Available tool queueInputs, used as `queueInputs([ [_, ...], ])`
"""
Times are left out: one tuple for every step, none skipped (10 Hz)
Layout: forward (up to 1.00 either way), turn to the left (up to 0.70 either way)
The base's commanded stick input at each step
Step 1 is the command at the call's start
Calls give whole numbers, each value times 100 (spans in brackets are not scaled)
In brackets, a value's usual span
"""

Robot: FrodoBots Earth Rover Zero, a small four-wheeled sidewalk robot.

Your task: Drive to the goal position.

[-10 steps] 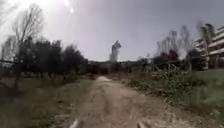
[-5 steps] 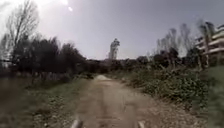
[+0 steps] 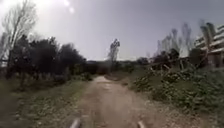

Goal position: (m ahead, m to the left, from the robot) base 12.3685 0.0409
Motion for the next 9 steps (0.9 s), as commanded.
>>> queueInputs([
  [100, 0],
  [100, 0],
  [100, 0],
  [100, 0],
  [100, 0],
  [100, 0],
  [100, 0],
  [100, 0],
  [100, 0],
])
